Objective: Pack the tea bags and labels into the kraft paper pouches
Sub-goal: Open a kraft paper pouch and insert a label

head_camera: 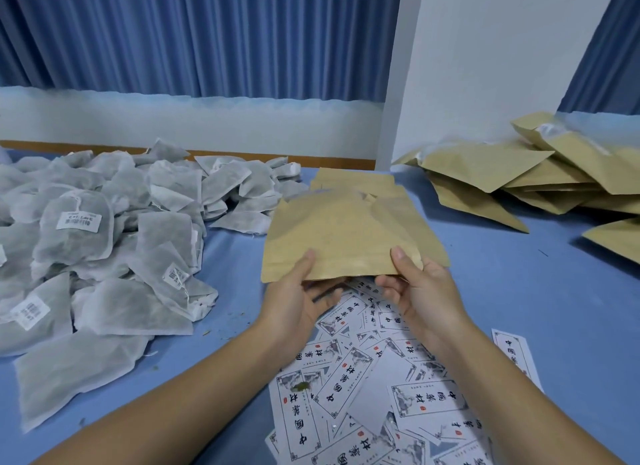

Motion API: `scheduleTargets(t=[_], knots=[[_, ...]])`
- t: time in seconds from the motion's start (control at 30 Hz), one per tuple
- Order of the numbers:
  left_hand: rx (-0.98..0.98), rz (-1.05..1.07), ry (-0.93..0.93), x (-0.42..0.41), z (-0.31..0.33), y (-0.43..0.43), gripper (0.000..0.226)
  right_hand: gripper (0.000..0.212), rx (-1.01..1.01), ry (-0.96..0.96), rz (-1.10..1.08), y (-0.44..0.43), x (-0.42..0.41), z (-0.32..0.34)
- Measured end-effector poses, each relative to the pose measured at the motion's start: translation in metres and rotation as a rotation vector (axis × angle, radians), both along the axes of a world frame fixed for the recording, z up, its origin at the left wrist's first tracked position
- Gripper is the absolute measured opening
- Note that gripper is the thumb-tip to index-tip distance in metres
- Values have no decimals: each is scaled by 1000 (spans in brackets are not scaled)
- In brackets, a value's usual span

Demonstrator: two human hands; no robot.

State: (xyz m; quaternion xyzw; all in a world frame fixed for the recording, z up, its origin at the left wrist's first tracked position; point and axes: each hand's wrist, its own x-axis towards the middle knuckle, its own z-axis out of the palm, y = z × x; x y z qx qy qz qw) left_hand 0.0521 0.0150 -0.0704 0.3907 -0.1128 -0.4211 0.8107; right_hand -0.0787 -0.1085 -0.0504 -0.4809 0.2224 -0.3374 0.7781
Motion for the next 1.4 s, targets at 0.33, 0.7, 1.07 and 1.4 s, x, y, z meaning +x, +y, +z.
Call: scheduleTargets(t=[0.33,0.7,1.07,1.4], knots=[[51,-3,-190,-9,-3,2,15,14,-259,114,-65,19,3,-4],[96,37,-182,-17,1,0,32,13,-206,73,-108,46,9,-9],[102,91,-136,-22,5,-3,26,12,-114,18,-138,46,14,-13],[15,9,-153,-19,6,2,25,14,-53,-36,-123,45,13,-15]])
